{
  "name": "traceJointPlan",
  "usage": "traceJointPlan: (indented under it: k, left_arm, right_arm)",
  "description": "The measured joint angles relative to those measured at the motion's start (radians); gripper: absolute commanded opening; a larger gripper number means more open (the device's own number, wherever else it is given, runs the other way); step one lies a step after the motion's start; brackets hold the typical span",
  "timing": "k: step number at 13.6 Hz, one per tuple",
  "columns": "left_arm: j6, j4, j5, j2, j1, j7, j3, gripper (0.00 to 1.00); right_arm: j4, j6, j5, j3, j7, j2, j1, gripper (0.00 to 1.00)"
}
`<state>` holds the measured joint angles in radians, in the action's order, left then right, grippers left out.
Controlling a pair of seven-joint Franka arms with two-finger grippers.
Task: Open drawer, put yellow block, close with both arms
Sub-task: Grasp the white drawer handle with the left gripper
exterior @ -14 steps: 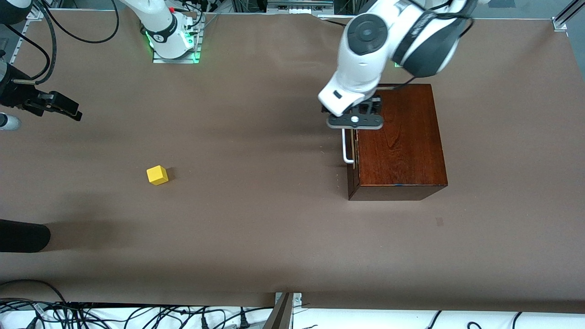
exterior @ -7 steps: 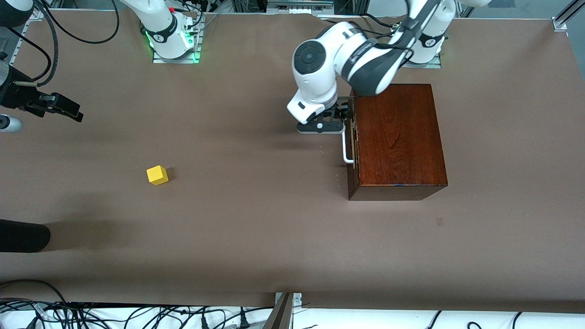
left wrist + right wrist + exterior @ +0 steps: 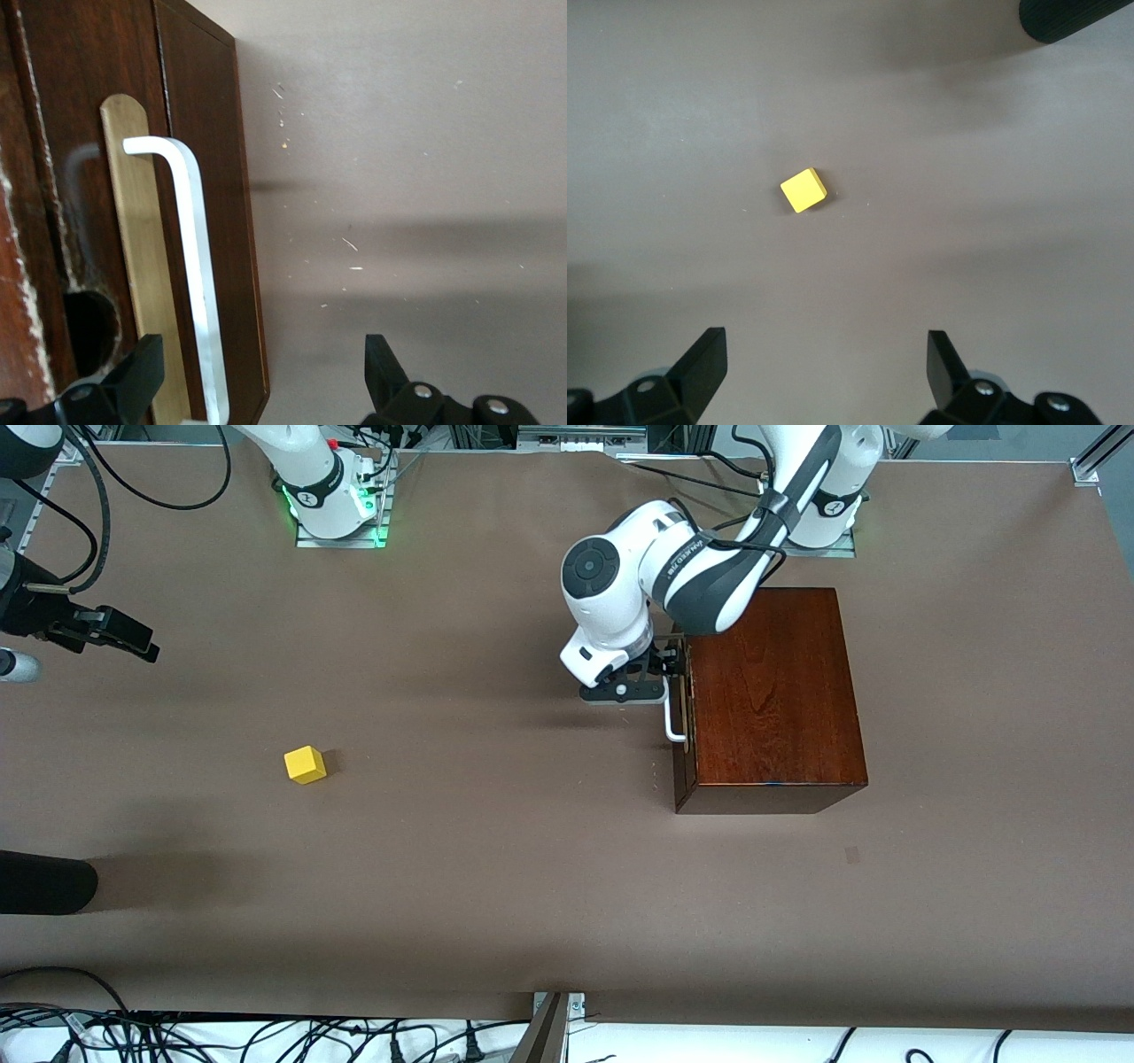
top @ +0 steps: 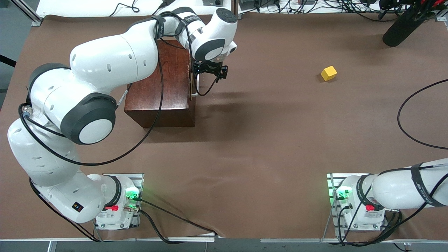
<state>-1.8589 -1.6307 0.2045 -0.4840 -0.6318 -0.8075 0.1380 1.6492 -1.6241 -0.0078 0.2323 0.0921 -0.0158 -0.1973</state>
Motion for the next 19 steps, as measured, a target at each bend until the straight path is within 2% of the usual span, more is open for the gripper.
traceJointPlan:
  k: [19]
  left_arm:
    - [-0.089, -0.005, 0.029, -0.053, -0.001, -0.001, -0.027, 1.0]
  right_arm:
    - [0.0, -0.008, 0.0, 0.002, 0.0, -0.002, 0.001, 1.0]
